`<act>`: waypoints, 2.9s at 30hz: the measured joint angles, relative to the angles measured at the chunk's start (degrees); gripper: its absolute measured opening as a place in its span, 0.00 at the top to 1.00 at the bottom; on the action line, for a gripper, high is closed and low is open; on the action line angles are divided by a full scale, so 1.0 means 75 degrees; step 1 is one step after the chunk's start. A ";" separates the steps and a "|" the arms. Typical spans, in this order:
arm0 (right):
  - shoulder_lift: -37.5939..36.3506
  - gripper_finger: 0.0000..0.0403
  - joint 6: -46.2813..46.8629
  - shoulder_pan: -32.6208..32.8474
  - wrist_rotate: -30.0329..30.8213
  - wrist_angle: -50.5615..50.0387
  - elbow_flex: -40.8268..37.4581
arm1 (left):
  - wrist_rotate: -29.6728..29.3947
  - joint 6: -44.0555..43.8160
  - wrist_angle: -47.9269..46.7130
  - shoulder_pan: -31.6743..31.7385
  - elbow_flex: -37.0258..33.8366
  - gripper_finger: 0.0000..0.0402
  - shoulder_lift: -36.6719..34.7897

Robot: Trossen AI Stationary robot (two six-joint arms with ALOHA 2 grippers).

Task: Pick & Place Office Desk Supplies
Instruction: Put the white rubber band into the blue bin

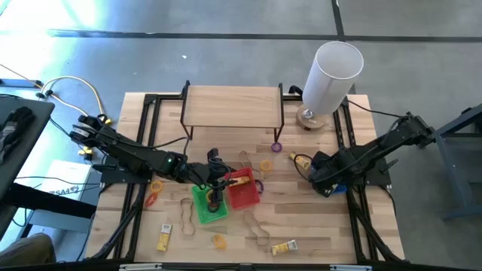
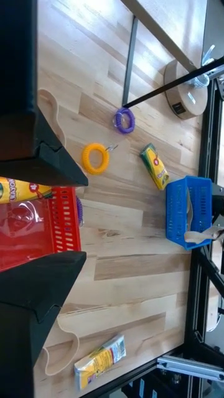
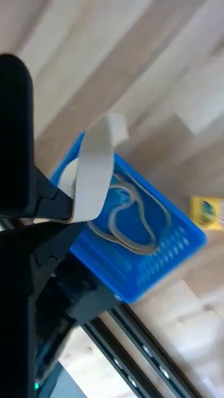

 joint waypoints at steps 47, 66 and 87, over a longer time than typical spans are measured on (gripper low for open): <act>-0.0704 0.99 0.1728 -0.2553 -0.1049 0.0002 -0.1519 | 0.0006 -0.0291 -0.0166 -0.0029 0.0000 0.57 0.0000; -0.0739 0.99 0.0480 -0.3952 -0.0571 0.0002 -0.1517 | 0.0003 -0.0206 -0.0455 -0.0306 0.0000 0.57 0.0000; 0.0668 0.99 0.0936 -0.2932 -0.1541 0.0375 -0.1517 | 0.0000 -0.0259 -0.0697 -0.0303 0.0000 0.57 0.0000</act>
